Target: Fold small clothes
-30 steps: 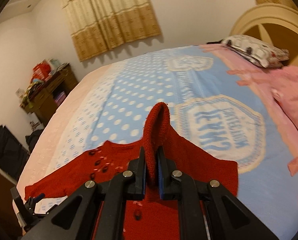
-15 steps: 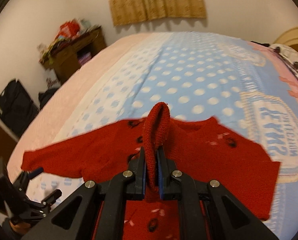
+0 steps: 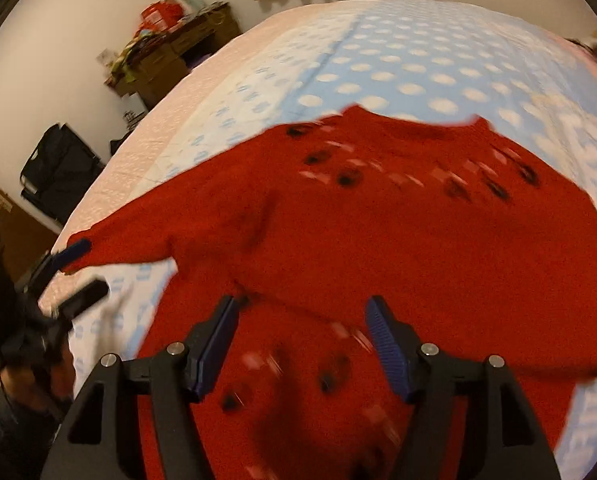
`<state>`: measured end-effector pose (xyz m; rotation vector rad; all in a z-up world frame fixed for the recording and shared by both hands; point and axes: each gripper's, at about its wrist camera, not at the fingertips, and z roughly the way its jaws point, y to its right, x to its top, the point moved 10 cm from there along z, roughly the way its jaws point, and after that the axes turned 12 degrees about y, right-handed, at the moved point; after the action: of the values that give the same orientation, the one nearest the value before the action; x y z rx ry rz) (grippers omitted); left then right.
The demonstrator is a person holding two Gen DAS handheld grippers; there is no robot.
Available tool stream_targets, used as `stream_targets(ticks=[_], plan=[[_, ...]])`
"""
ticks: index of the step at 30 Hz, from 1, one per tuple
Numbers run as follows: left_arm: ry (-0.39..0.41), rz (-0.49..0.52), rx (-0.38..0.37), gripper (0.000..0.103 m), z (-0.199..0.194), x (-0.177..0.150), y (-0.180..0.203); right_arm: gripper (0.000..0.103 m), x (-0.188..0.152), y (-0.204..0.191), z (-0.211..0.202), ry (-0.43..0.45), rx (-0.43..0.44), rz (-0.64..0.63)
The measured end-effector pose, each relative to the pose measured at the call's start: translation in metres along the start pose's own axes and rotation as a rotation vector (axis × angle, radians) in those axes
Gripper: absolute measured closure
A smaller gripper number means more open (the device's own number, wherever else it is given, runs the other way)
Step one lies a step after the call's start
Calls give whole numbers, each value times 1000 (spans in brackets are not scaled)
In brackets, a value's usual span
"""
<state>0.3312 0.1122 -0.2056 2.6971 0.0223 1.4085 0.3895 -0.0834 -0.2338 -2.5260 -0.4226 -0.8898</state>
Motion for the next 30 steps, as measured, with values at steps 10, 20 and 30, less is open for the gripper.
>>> stream_targets(ticks=[10,20,30], plan=[[-91,14,-124,7,41,7,71,36,-54,46,-68,75,-41,50],[-151,27,-103,28,95,-1,99,35,-96,51,-85,159,-68,25],[-174,-19,-117,64,110,-14,97,30,-94,79,-88,217,-9,216]])
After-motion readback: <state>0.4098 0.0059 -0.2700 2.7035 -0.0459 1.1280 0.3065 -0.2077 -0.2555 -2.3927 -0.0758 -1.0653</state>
